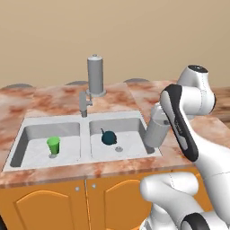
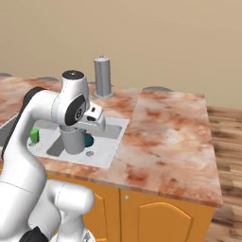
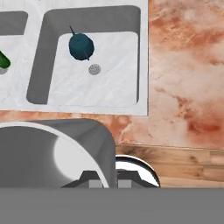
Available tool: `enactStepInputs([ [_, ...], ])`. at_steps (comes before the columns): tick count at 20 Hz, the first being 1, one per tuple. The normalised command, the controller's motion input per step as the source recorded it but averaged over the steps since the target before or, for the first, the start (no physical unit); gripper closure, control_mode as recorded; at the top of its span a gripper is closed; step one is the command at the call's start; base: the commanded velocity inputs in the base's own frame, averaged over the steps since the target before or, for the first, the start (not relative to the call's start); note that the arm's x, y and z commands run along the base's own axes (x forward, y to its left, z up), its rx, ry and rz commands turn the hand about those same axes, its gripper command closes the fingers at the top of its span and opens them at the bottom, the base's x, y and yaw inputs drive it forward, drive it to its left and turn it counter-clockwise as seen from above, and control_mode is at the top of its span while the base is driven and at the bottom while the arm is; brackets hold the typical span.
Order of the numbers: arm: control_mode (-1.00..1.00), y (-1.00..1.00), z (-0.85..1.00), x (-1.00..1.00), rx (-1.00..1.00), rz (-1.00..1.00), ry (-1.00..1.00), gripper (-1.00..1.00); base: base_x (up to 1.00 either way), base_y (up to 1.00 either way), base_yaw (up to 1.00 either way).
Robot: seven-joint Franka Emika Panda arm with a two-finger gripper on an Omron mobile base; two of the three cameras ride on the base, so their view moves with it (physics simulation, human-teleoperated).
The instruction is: Pick the glass cup and teapot and place them in the sink. Then turn on the water.
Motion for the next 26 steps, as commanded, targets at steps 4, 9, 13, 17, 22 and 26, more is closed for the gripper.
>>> enactStepInputs([
  [4,1.0,0.0,0.0,0.0,0.0,0.0,0.0,1.0,0.39,-0.54,0.03],
  [9,1.0,0.0,0.0,0.0,0.0,0.0,0.0,1.0,0.16,0.01,-0.03],
  [13,1.0,0.0,0.0,0.0,0.0,0.0,0.0,1.0,0.01,0.56,-0.01],
  [17,1.0,0.0,0.0,0.0,0.0,0.0,0.0,1.0,0.02,0.67,0.0],
  [22,1.0,0.0,0.0,0.0,0.0,0.0,0.0,1.0,0.24,0.36,0.0],
  [26,1.0,0.0,0.0,0.0,0.0,0.0,0.0,1.0,0.59,-0.04,0.05],
])
